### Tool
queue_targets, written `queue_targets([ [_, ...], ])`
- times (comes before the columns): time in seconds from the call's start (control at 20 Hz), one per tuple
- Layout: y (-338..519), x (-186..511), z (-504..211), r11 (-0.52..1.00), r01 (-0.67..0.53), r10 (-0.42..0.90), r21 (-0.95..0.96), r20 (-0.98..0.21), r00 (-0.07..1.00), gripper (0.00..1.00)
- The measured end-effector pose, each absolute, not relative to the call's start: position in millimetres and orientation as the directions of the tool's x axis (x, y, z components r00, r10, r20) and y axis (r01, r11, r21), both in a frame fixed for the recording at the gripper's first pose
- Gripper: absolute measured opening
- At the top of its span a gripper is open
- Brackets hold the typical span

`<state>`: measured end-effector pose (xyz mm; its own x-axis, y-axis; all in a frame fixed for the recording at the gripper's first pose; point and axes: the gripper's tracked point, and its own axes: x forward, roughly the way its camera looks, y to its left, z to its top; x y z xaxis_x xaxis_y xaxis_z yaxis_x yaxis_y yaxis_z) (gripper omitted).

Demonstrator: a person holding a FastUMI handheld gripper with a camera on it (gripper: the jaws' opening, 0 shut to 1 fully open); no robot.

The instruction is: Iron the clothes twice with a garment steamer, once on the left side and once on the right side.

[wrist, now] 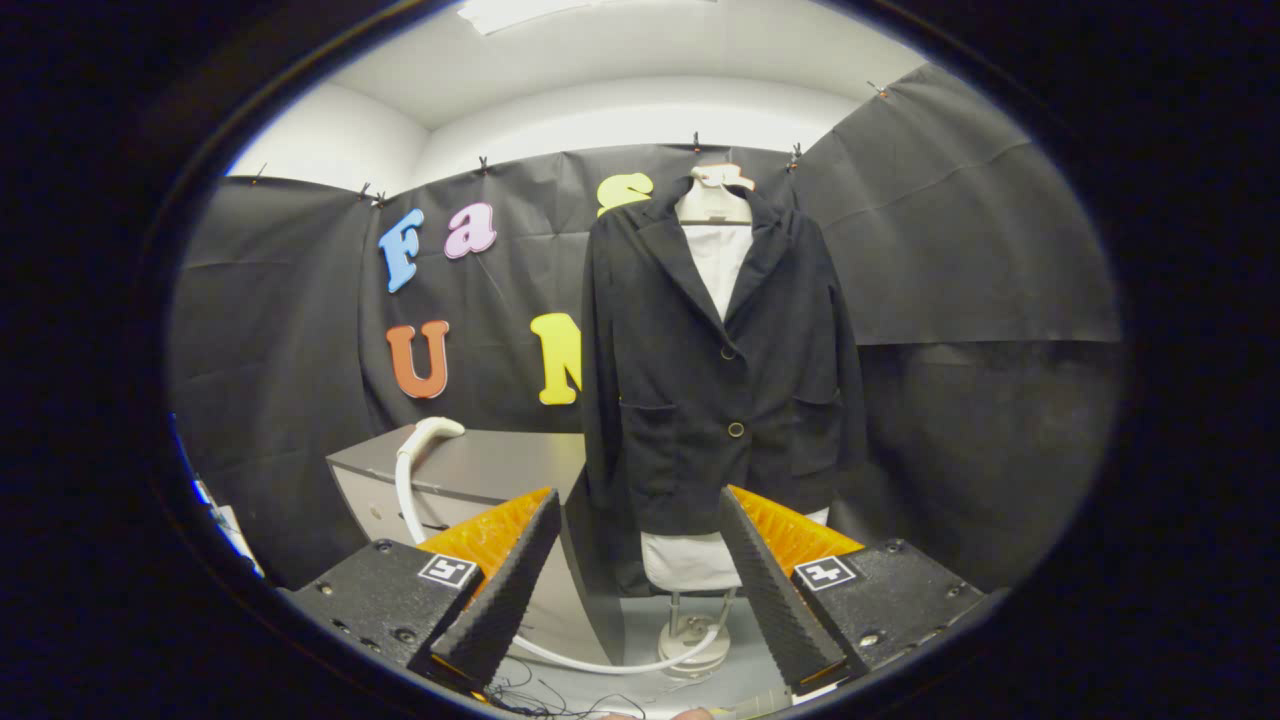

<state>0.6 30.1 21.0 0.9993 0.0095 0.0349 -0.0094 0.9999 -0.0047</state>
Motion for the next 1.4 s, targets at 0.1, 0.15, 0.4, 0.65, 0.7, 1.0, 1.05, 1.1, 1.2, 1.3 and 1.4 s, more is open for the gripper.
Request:
queue_targets([
  [0.1, 49.1, 1.0, 28.3, 0.999, -0.033, 0.033, -0.007, 0.040, 0.999, 1.00],
  [0.15, 60.8, 2.2, 30.9, 0.999, -0.048, 0.049, -0.013, 0.039, 0.998, 1.00],
  [0.4, 132.5, 17.5, 30.6, 0.993, -0.119, 0.120, -0.021, 0.025, 0.993, 1.00],
  [0.65, 212.3, 41.7, 23.4, 0.975, -0.221, 0.222, 0.017, -0.046, 0.974, 1.00],
  [0.7, 223.6, 48.9, 24.3, 0.971, -0.236, 0.237, 0.018, -0.061, 0.970, 1.00],
  [1.0, 299.1, 121.2, 35.8, 0.935, -0.353, 0.353, 0.024, -0.130, 0.926, 0.98],
  [1.05, 314.1, 135.9, 36.8, 0.926, -0.378, 0.377, 0.025, -0.143, 0.915, 0.98],
  [1.1, 328.6, 152.3, 36.0, 0.915, -0.402, 0.401, 0.027, -0.162, 0.902, 0.98],
  [1.2, 358.4, 186.8, 32.9, 0.892, -0.450, 0.447, 0.039, -0.215, 0.868, 0.98],
  [1.3, 387.3, 221.8, 28.4, 0.873, -0.485, 0.480, 0.055, -0.271, 0.834, 0.97],
  [1.4, 409.2, 258.0, 20.2, 0.867, -0.495, 0.485, 0.060, -0.331, 0.809, 0.96],
])
